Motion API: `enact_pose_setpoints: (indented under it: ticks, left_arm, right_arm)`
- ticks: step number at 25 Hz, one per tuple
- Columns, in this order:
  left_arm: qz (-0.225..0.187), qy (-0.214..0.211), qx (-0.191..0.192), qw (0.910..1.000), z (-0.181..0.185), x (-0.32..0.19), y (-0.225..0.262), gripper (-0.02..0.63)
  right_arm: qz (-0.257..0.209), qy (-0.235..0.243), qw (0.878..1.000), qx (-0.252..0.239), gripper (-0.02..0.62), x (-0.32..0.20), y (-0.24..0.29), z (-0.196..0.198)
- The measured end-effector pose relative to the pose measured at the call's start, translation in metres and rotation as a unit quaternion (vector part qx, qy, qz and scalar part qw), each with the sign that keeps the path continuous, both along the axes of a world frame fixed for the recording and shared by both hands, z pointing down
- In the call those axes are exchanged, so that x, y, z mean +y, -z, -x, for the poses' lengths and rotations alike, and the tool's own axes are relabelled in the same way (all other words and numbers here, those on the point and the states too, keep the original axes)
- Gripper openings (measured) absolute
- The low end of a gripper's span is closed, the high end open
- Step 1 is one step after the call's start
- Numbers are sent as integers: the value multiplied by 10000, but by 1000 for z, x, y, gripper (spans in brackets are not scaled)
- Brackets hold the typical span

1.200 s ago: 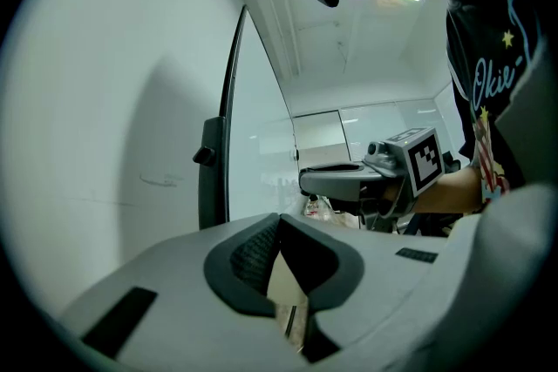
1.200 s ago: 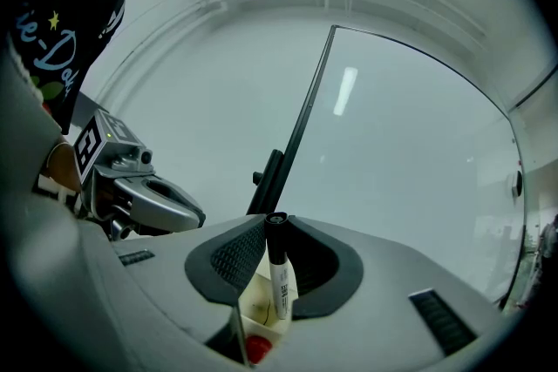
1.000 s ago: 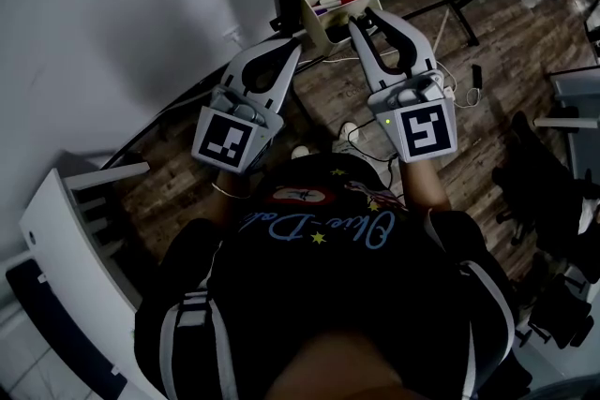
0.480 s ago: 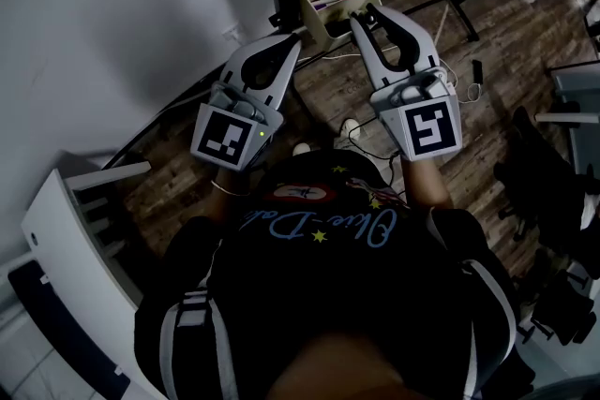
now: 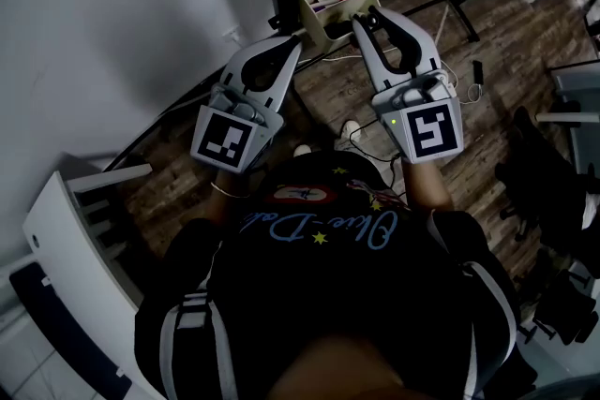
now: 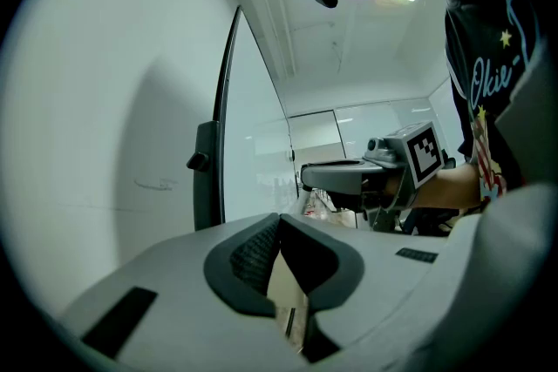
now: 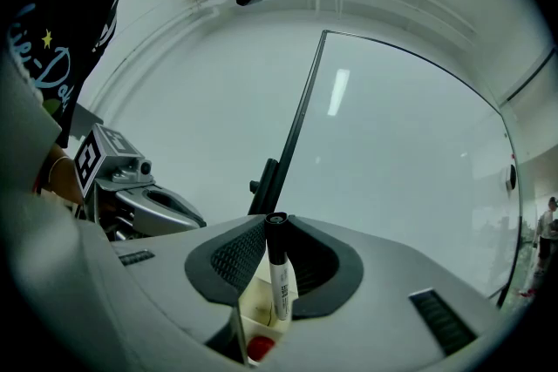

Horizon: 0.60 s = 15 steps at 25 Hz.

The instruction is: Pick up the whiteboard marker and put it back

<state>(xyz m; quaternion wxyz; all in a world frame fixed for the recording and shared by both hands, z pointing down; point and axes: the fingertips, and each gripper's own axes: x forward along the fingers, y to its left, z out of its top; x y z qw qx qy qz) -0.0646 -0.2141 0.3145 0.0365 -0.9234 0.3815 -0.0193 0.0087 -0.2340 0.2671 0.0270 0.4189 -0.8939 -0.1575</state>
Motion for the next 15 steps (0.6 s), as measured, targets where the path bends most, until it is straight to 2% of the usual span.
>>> enact_pose_setpoints:
  ticks: [15]
  left_arm:
    - [-4, 74, -13, 10000, 0, 0, -2, 14]
  right_arm:
    - [1, 62, 10000, -12, 69, -1, -2, 1]
